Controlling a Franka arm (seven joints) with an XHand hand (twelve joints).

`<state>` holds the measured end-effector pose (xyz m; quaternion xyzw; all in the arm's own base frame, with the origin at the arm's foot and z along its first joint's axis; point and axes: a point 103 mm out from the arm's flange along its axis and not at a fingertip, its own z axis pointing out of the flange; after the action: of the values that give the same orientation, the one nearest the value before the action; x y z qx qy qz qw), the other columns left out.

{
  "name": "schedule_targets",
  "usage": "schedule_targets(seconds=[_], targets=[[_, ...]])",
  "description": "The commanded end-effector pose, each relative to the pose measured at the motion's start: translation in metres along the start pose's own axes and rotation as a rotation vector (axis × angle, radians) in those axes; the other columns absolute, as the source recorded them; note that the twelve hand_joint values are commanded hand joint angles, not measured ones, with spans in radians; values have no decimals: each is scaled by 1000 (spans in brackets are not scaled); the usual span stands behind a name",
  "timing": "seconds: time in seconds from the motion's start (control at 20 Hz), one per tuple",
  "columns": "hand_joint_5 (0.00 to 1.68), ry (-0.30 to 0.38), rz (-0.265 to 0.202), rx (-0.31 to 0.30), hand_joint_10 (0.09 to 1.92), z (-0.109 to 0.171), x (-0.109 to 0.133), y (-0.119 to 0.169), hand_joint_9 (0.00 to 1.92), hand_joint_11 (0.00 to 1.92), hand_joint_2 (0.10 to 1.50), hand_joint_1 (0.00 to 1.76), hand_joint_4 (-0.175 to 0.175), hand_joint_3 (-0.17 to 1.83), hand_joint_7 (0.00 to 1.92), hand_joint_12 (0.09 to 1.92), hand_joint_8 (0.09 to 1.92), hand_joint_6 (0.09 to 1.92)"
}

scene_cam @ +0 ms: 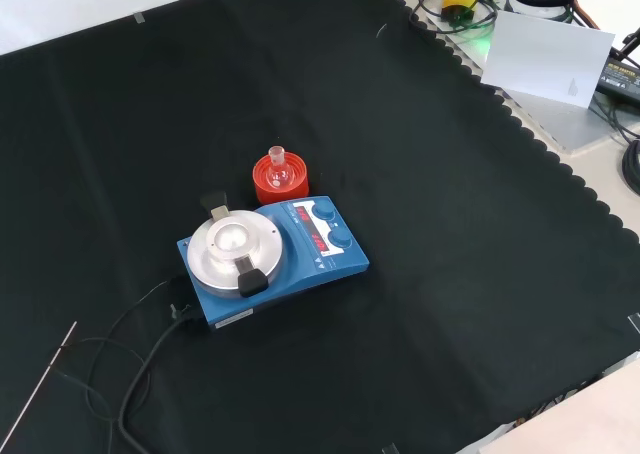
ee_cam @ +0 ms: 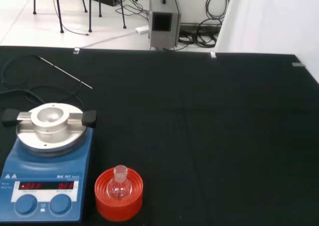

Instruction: Pick up the round-bottom flask.

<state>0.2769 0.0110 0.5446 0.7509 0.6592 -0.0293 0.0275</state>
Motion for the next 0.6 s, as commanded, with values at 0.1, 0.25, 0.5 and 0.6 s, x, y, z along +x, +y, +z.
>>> schedule_targets(seconds=[0.1,0.25,0.5,0.6], targets=[[313,71,-6,-3,688,61,-3,40,181,0,1187,318,-32,223,132,1183,495,87],[328,123,-29,-16,702,79,-4,53,211,0,1134,413,-34,207,153,1200,508,87],[387,197,-46,-3,706,121,-4,71,277,0,1008,578,-35,252,199,1250,541,87],[407,220,-54,2,705,137,-3,76,300,0,922,635,-35,355,211,1273,553,87]])
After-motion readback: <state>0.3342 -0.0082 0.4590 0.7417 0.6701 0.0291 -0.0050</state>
